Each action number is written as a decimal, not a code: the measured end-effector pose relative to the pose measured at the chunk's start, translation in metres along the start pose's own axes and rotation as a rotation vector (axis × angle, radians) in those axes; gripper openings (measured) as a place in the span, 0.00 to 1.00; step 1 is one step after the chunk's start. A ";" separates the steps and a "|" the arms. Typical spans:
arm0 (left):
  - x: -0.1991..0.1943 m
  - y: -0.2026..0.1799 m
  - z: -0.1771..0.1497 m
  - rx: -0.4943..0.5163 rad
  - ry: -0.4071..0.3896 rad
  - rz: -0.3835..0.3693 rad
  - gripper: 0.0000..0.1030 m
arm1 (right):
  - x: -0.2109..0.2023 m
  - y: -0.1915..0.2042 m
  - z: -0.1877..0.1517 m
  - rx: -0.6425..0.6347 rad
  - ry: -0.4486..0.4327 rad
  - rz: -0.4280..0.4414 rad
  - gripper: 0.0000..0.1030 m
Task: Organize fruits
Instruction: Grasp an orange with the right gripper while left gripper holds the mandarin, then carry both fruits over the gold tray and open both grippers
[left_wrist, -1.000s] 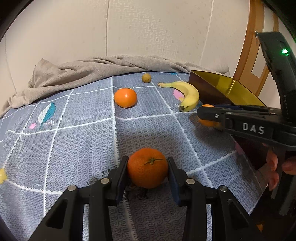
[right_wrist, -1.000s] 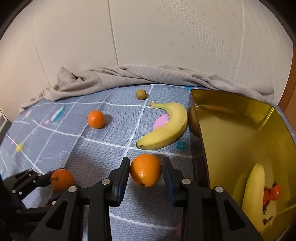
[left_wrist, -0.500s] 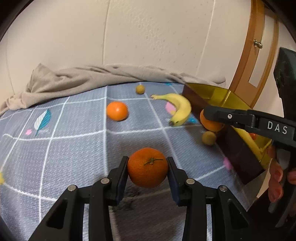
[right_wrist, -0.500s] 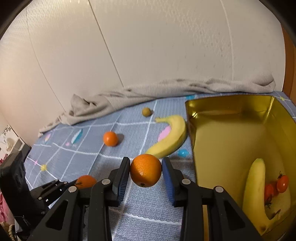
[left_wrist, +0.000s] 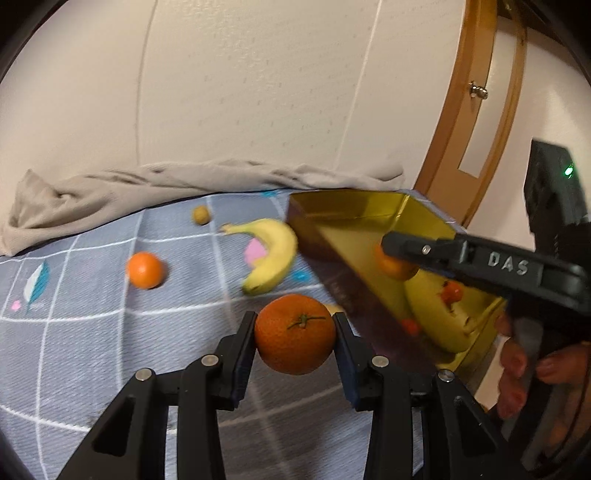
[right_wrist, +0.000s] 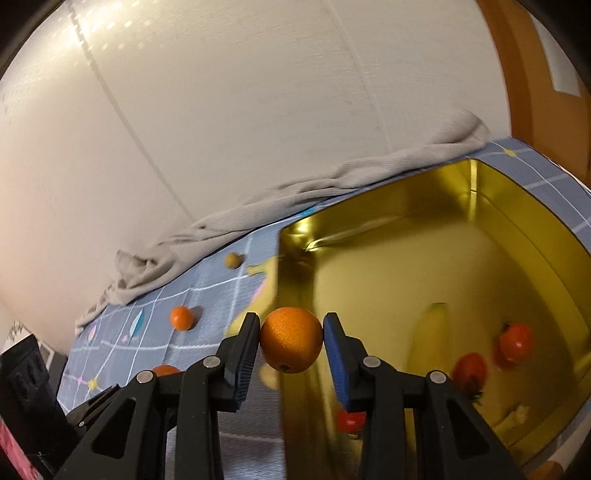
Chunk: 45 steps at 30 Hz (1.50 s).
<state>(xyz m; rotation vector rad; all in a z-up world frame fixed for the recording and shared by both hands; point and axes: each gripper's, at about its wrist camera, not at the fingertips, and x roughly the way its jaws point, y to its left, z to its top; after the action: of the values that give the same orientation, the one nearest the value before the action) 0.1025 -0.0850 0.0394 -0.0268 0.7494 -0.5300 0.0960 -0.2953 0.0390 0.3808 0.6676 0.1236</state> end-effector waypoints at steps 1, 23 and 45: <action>0.002 -0.005 0.003 0.000 -0.002 -0.013 0.39 | -0.001 -0.003 0.001 0.008 -0.004 -0.008 0.35; 0.015 -0.036 0.020 0.029 -0.022 -0.065 0.39 | 0.033 -0.033 -0.003 0.028 0.110 -0.173 0.35; 0.027 -0.077 0.027 0.104 0.038 -0.157 0.40 | -0.009 -0.075 0.016 0.238 -0.037 -0.217 0.36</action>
<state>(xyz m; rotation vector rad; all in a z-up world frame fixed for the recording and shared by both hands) 0.1023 -0.1693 0.0580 0.0209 0.7596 -0.7200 0.0980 -0.3713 0.0275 0.5352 0.6852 -0.1700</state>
